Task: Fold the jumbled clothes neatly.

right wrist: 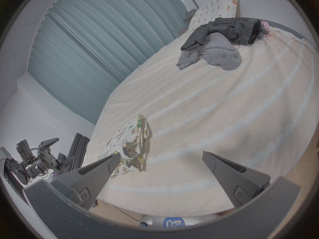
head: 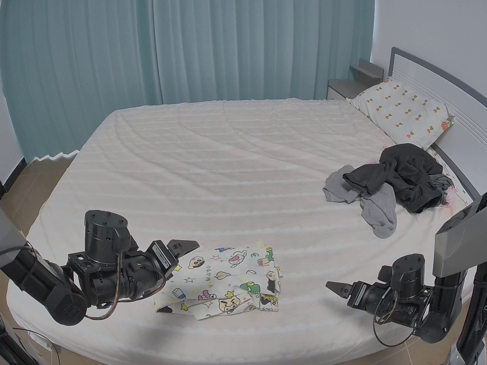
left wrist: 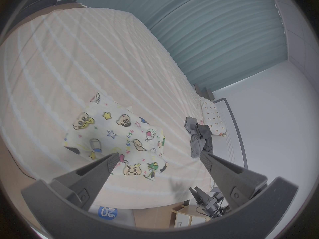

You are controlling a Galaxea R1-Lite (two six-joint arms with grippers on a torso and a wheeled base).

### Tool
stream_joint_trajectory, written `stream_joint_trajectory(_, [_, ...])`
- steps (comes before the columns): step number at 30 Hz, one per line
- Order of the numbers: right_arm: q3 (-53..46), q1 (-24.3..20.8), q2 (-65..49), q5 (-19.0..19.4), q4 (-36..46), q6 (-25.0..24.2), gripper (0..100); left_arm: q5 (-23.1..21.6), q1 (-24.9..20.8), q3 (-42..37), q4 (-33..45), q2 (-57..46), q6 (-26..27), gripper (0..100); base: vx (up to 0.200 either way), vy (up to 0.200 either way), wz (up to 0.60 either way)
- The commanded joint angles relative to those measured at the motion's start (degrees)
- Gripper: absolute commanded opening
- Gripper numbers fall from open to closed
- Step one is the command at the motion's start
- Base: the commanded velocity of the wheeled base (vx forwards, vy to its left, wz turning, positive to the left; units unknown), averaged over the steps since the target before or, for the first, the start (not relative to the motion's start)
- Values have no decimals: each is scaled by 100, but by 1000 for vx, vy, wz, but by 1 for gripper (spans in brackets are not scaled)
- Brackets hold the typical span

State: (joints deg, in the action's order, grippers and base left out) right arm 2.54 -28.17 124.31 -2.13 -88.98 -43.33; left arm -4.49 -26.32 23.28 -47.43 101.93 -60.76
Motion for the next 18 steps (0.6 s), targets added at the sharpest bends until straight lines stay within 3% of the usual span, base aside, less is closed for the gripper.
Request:
stream_joint_trajectory(1, [36, -101, -29, -15, -49, 0, 100, 0, 83, -17, -3, -24, -6, 100, 0, 200, 0])
stream_joint_trajectory(7, [502, -136, -65, 2, -41, 43, 100, -316, 408, -122, -3, -199, -6, 100, 0, 200, 0])
stream_joint_trajectory(11, [924, -180, 85, 81, 162, 650, 100, -852, 549, -289, -12, -322, 3, 100, 0, 0, 0])
stream_joint_trajectory(14, [1302, -110, 410, 284, 241, 729, 100, -1098, 567, -421, -117, -314, 3, 100, 0, 0, 0])
stream_joint_trajectory(18, [1662, -22, 929, 442, 504, 993, 100, -1169, 602, -509, -346, -287, 3, 100, 0, 0, 0])
